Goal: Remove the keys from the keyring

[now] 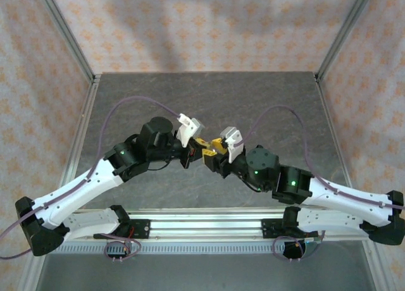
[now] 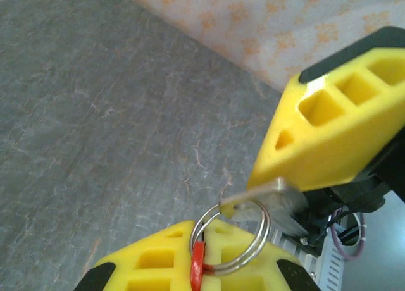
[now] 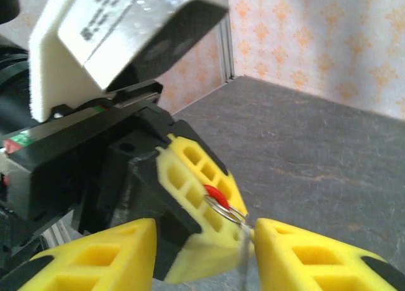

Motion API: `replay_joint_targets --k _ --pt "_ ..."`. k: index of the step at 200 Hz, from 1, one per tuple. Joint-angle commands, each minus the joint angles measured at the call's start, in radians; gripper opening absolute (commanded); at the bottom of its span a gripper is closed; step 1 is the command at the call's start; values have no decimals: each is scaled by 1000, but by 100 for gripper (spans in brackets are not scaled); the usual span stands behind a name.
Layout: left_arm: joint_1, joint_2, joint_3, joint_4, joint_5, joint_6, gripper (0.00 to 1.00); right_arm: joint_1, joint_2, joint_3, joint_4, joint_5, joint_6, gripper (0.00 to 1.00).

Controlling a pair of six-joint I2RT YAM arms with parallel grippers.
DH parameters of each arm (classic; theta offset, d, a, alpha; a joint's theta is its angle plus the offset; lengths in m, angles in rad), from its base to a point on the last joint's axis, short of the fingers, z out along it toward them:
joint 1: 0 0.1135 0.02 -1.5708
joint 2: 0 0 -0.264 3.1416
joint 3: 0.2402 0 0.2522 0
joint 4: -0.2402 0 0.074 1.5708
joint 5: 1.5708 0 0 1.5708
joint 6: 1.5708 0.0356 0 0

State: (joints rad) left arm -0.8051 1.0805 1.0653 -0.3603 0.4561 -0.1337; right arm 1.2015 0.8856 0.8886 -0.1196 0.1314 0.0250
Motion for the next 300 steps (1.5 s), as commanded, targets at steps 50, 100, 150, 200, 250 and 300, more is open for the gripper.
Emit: replay_joint_targets --k 50,100,150,200,250,300 --pt "43 56 134 -134 -25 -3 0 -201 -214 -115 3 -203 254 65" --pt "77 93 223 -187 134 -10 0 -450 -195 -277 322 -645 445 60" --pt "101 148 303 -221 330 -44 0 -540 -52 -317 750 -980 608 59" --pt "101 182 349 -210 468 -80 0 -539 -110 -306 717 -1007 500 64" --pt "101 199 355 -190 516 -105 0 -539 -80 -256 722 -1077 503 61" --pt "124 171 327 -140 506 -126 0 -539 -91 -247 685 -1099 506 37"
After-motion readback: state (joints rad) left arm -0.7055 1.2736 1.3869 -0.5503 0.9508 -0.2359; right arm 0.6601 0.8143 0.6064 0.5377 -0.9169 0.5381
